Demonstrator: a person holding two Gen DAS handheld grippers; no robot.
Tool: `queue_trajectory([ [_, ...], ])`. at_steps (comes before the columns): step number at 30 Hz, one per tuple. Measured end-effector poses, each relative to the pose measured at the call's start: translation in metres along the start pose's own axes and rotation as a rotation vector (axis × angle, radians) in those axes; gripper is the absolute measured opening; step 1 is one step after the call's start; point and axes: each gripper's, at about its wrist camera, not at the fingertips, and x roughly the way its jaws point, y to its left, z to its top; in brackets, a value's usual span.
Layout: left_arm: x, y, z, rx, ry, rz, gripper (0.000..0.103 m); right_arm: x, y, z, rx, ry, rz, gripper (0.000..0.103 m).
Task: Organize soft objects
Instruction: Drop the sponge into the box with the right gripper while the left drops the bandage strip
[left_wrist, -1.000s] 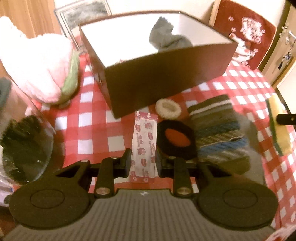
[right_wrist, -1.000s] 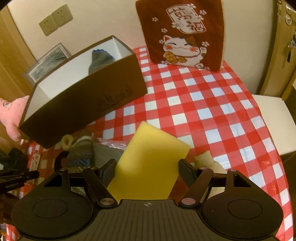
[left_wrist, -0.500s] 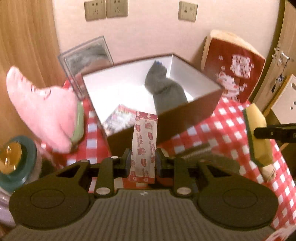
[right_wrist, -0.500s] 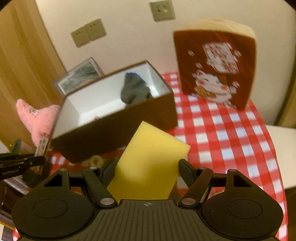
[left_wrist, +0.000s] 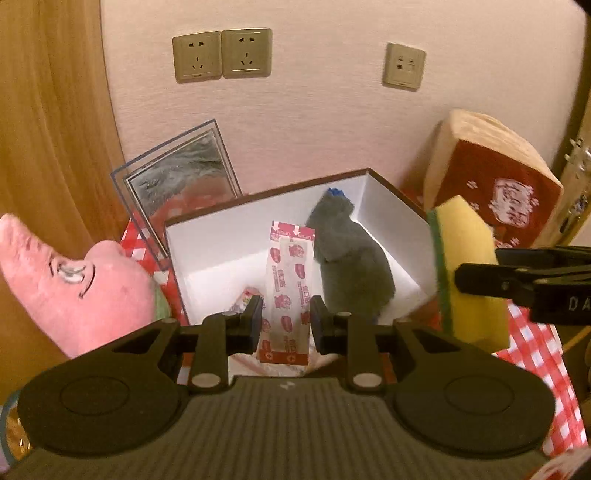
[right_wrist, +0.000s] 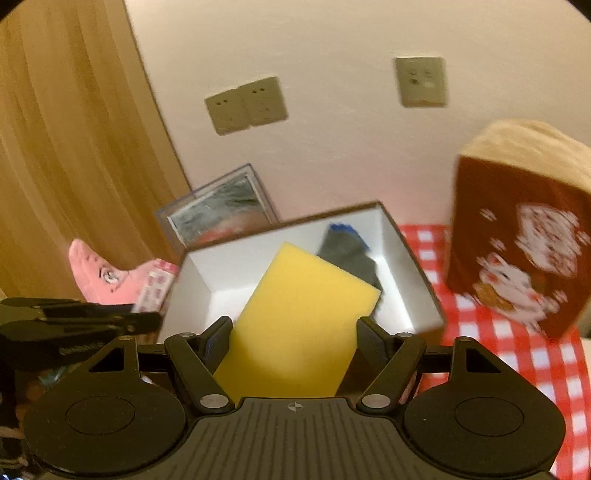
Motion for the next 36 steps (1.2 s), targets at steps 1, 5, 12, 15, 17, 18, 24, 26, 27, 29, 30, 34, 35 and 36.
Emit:
queue_trajectory([
  [1, 0.006, 0.001, 0.003, -0.006, 0.008, 0.004, 0.025, 0.007, 0.001, 0.005, -0.007, 0.002, 0.003, 0.073],
  [5, 0.029, 0.009, 0.014, -0.023, 0.035, 0.022, 0.025, 0.043, 0.008, 0.022, -0.029, 0.024, 0.012, 0.073],
  [12, 0.066, 0.028, 0.021, -0.058, 0.089, 0.028, 0.025, 0.101, 0.010, 0.035, -0.050, 0.083, 0.004, 0.073],
  [15, 0.078, 0.035, 0.025, -0.066, 0.101, 0.032, 0.025, 0.121, 0.008, 0.036, -0.059, 0.106, -0.002, 0.073],
  [17, 0.085, 0.039, 0.028, -0.066, 0.108, 0.039, 0.025, 0.132, 0.007, 0.037, -0.059, 0.114, -0.006, 0.073],
  [18, 0.089, 0.041, 0.029, -0.069, 0.114, 0.044, 0.025, 0.138, 0.007, 0.037, -0.057, 0.118, -0.004, 0.073],
  [24, 0.110, 0.050, 0.033, -0.089, 0.138, 0.051, 0.025, 0.161, 0.005, 0.041, -0.014, 0.107, 0.019, 0.082],
  [26, 0.114, 0.051, 0.033, -0.099, 0.143, 0.048, 0.025, 0.166, 0.002, 0.043, -0.003, 0.094, 0.013, 0.088],
  [27, 0.116, 0.052, 0.033, -0.096, 0.144, 0.048, 0.025, 0.168, 0.002, 0.044, 0.002, 0.091, 0.009, 0.090],
  [29, 0.119, 0.052, 0.032, -0.090, 0.148, 0.050, 0.025, 0.168, 0.000, 0.046, 0.012, 0.082, 0.009, 0.092],
  [30, 0.120, 0.052, 0.031, -0.088, 0.151, 0.049, 0.025, 0.168, -0.001, 0.046, 0.016, 0.082, 0.008, 0.092],
  [34, 0.122, 0.052, 0.032, -0.085, 0.146, 0.052, 0.025, 0.165, -0.007, 0.044, 0.016, 0.087, -0.008, 0.092],
  [35, 0.122, 0.052, 0.033, -0.084, 0.142, 0.052, 0.026, 0.164, -0.008, 0.043, 0.018, 0.088, -0.013, 0.092],
  [36, 0.122, 0.052, 0.033, -0.083, 0.140, 0.052, 0.034, 0.162, -0.010, 0.042, 0.021, 0.088, -0.015, 0.092],
])
